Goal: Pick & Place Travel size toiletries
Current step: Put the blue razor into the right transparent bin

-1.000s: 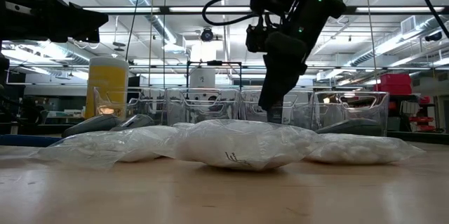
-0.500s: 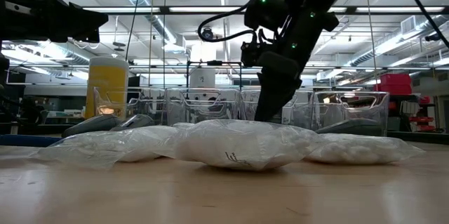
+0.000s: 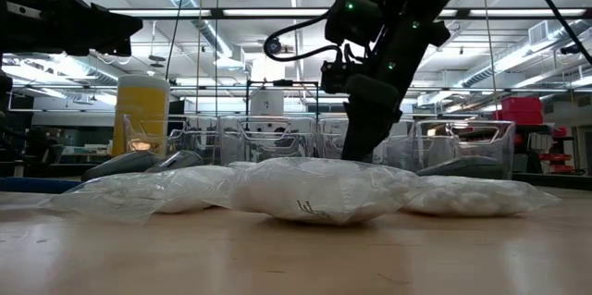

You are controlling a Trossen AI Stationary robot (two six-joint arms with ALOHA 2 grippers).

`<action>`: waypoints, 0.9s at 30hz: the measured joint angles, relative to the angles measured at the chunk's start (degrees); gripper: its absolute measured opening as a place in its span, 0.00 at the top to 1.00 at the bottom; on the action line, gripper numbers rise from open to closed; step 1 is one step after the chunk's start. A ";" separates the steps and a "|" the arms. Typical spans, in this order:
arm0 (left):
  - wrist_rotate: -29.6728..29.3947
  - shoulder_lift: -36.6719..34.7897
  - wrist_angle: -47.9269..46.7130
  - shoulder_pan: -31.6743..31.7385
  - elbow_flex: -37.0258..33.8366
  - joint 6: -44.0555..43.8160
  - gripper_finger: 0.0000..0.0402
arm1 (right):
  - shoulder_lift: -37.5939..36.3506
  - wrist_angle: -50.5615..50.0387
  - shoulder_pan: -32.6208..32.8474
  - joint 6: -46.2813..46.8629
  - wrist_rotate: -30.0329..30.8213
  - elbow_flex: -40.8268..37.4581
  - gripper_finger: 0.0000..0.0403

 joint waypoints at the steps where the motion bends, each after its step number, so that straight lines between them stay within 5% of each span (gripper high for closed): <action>1: -0.02 0.00 0.01 -0.01 0.00 0.01 0.94 | 0.00 0.14 0.00 0.00 0.00 -0.16 0.41; 17: -0.04 0.00 -0.03 -0.01 0.00 0.02 0.94 | -3.74 -0.45 2.21 -1.81 4.46 -0.29 0.42; 27: 0.09 0.00 0.00 -0.01 0.00 0.02 0.94 | -9.03 0.10 8.95 -2.11 6.97 -1.00 0.40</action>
